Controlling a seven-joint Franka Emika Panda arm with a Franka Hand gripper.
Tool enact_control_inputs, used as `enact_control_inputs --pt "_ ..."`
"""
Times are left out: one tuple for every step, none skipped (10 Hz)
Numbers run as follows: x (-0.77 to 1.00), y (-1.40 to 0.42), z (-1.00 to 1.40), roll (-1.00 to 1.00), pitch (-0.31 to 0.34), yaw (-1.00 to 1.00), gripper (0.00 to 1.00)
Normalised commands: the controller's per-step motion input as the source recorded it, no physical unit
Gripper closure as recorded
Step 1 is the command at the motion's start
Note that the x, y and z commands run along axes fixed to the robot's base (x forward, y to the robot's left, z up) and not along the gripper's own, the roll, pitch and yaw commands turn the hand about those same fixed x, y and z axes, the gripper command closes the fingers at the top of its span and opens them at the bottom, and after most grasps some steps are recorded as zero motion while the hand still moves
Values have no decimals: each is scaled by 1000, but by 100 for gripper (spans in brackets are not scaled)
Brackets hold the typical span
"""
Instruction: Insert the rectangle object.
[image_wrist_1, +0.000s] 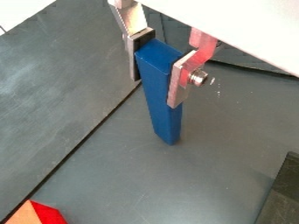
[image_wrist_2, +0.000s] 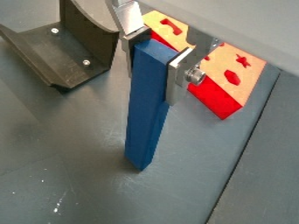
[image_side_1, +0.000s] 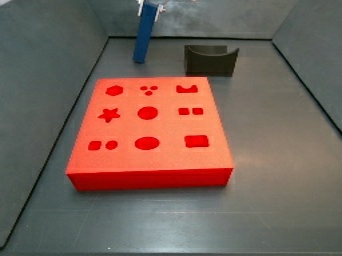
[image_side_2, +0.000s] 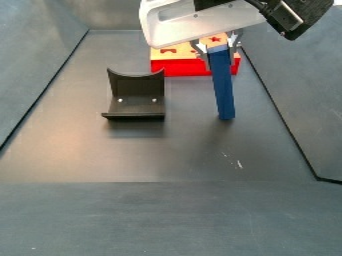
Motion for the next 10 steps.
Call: enact_control_inputs --pt "334 -1000 0 0 0 0 100" --pt "814 269 -474 -57 89 151 100" --pt "-220 883 143 0 66 297 100" --pt "0 -749 706 219 -60 91 100" --pt "1000 -351 0 -14 70 0 100" --pt "-106 903 -163 -50 10 49 100" --pt "-306 549 -117 -4 0 43 100" --pt "-440 460 -180 -47 -4 -91 100" --pt "-60 51 0 4 0 -37 100" --pt "-31 0 0 0 -1 0 100"
